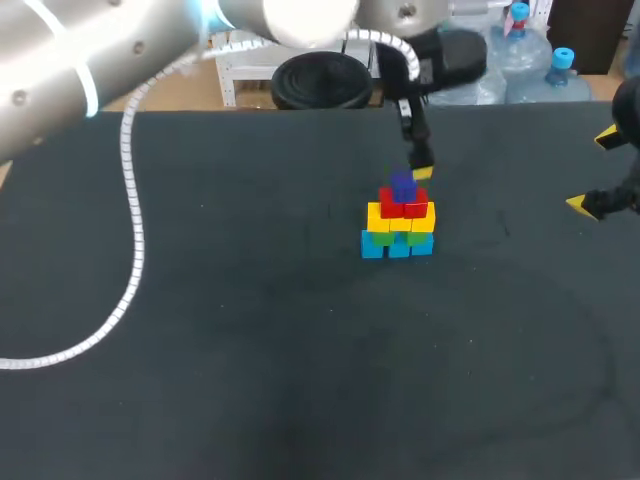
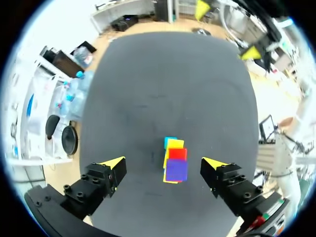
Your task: Place the blue cubes, place green cubes on the blue cubes, place the yellow cubes on the green cubes, then place the red cubes on the yellow cubes, and place purple cube on the red cubes.
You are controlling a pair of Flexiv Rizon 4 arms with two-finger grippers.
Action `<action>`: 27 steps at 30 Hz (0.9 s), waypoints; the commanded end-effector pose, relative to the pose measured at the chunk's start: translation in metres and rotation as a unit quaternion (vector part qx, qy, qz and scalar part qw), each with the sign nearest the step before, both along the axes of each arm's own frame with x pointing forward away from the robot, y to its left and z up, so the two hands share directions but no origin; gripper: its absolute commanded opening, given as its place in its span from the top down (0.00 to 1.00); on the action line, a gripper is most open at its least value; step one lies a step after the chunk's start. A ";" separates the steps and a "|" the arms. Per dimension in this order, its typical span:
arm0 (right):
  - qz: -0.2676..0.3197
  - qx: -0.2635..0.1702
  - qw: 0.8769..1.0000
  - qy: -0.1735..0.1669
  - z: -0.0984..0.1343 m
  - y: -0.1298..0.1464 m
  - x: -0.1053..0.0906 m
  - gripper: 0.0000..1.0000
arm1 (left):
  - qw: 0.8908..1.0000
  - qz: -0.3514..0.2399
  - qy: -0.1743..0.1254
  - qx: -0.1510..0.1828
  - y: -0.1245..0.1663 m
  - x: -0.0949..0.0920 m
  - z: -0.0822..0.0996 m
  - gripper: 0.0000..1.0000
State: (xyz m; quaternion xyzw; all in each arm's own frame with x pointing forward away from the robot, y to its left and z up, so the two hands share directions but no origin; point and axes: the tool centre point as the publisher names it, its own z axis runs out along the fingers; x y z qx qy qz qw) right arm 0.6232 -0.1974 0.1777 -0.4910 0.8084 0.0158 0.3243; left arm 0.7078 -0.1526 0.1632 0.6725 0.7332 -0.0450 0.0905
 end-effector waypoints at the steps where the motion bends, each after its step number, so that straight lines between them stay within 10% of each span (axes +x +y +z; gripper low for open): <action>1: -0.003 0.000 1.000 -0.004 -0.002 0.001 -0.002 0.00 | 0.997 0.020 -0.038 -0.056 0.019 -0.015 0.010 0.00; 15: -0.003 0.000 1.000 -0.004 -0.002 0.001 -0.002 0.00 | 0.949 0.177 -0.158 -0.209 0.054 -0.002 0.034 0.00; 27: -0.003 0.000 1.000 -0.004 -0.002 0.001 -0.002 0.00 | 0.905 0.247 -0.231 -0.259 0.081 0.027 0.051 0.00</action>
